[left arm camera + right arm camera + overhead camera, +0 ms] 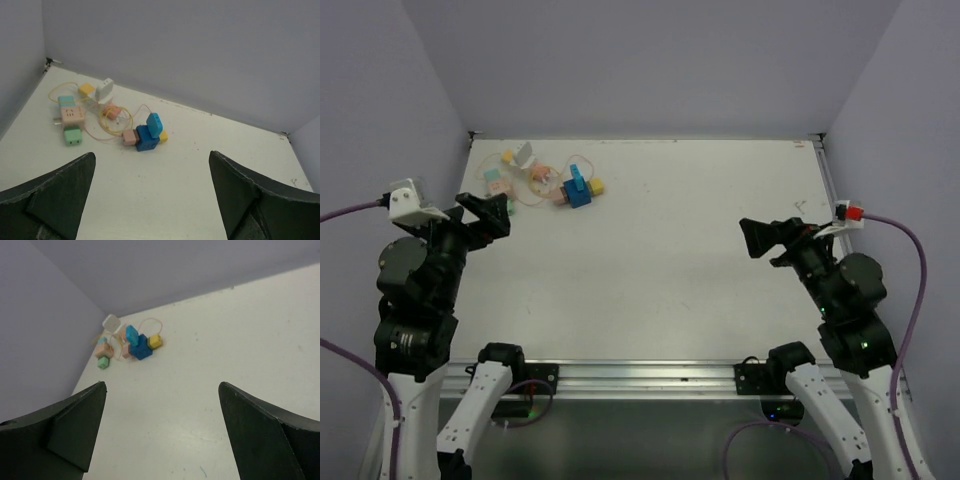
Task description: Pull the plug off the socket
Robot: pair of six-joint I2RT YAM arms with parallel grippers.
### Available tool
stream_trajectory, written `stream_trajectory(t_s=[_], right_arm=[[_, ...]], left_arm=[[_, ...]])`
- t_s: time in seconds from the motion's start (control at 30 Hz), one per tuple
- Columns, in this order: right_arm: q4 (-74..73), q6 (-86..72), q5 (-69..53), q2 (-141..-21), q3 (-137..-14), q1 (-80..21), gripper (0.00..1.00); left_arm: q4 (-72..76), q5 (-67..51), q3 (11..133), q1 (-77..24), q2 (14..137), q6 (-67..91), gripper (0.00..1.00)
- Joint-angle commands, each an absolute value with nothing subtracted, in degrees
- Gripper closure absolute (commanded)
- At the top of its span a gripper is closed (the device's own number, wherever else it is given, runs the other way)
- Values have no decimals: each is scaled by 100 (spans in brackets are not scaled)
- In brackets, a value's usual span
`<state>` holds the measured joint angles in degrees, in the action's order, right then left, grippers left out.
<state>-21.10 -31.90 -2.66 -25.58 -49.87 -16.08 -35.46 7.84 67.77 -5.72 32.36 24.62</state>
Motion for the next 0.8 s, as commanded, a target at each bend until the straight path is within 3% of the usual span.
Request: stream_trajectory(t_s=[0.0, 0.3, 0.77], right_arm=[[-2083, -3648, -579, -3102, -4685, -1626, 1], [-1231, -3639, -1151, -3463, -3595, -1819, 1], [-1063, -2786, -1635, -3858, -3559, -1942, 1]], left_arm=[[-3209, 387, 6391, -598, 3620, 2873, 1], [-1838, -97, 5572, -598, 5428, 3261, 0], [-326, 694, 6793, -536, 8735, 3428, 0]])
